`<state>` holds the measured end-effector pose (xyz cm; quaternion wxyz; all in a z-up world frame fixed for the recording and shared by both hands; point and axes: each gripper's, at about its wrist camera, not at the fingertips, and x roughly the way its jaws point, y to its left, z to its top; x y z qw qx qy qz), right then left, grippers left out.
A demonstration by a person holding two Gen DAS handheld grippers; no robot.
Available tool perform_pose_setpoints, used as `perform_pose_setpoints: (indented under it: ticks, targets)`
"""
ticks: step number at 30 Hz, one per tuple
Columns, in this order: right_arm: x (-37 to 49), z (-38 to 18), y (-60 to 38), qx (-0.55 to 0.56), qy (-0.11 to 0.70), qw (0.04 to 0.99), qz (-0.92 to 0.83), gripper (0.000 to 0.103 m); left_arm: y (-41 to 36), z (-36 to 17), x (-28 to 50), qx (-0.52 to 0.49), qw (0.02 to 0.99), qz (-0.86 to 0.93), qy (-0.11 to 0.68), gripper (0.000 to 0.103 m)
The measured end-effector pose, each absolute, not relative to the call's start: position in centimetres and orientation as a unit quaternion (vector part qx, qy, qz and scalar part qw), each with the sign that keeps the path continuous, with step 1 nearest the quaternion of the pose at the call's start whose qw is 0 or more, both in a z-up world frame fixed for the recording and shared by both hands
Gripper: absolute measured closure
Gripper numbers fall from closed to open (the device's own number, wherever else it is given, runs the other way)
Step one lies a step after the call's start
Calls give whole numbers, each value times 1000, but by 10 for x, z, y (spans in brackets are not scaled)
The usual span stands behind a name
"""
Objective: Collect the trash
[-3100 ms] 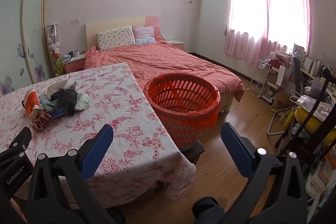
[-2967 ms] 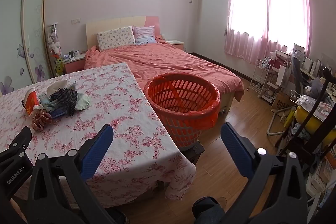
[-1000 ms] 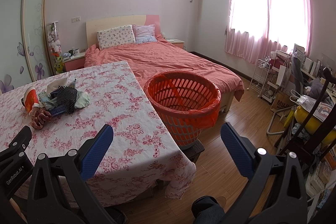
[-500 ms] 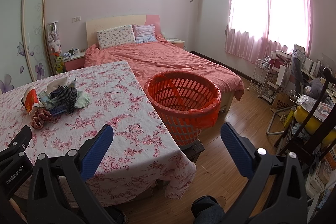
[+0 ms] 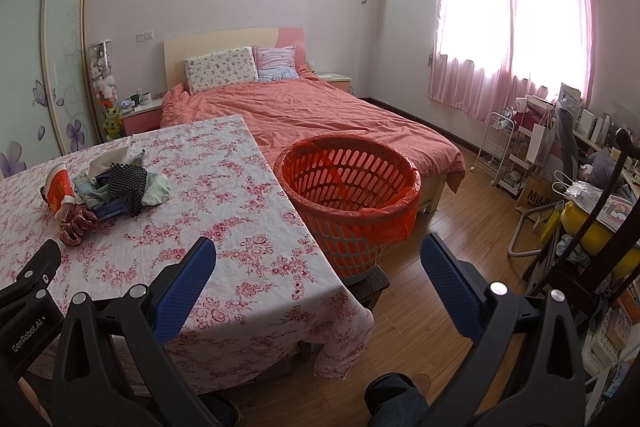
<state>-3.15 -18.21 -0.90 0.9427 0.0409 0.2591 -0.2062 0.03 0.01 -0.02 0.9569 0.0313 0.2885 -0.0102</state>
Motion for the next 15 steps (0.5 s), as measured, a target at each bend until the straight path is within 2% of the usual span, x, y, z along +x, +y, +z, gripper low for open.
perform_pose_setpoints:
  ticks: [15]
  targets:
    - [-18,-15,-181,37,273,942,-194,2,4,-3,8,27,956,-6,292,4]
